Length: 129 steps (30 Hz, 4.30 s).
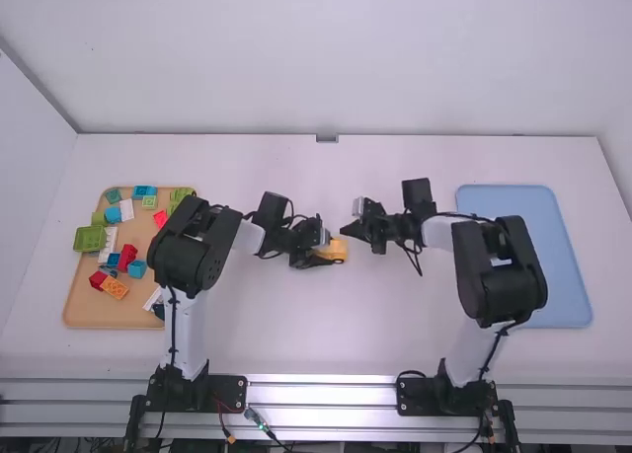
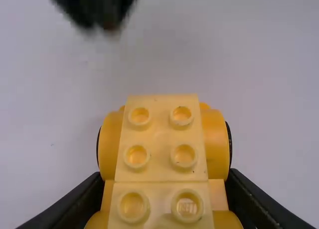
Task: Assemble lego blocks to make yellow taxi
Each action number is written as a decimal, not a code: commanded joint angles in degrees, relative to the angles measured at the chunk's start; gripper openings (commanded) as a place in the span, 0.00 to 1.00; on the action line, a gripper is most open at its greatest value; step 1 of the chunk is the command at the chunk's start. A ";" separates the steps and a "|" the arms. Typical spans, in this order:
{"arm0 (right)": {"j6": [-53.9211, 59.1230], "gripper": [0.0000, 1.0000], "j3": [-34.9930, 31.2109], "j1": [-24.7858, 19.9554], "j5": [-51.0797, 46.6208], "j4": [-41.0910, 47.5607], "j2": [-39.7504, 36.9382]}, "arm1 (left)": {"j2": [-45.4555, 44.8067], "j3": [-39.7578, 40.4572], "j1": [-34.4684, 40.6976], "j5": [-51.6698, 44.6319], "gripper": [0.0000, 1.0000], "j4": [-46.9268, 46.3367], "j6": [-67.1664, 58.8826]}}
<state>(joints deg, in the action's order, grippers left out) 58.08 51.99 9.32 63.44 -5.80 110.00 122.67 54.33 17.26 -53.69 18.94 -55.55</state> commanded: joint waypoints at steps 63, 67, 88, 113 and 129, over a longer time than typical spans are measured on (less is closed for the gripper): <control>-23.82 0.99 -0.22 -2.89 -28.81 -11.63 -5.49 | -31.82 1.27 -64.39 52.46 0.85 -57.20 73.26; -23.82 0.99 -0.22 -2.93 -28.79 -11.85 -5.49 | -26.75 2.82 -64.46 55.54 0.71 -57.00 73.24; -23.82 0.99 -0.20 -3.06 -28.81 -12.20 -5.49 | -24.09 0.66 -64.52 57.66 0.61 -49.72 71.14; -23.82 0.99 -0.20 -2.91 -28.79 -12.24 -5.49 | -20.35 -2.23 -64.52 57.64 0.29 -44.35 71.12; -38.58 0.99 5.49 -2.47 -18.12 -11.45 -5.49 | -31.41 2.60 -60.35 42.16 0.02 -48.85 66.20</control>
<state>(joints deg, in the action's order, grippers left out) 22.44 53.63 6.33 38.68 -18.52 105.51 97.73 57.08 -45.60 -6.92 -30.37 12.08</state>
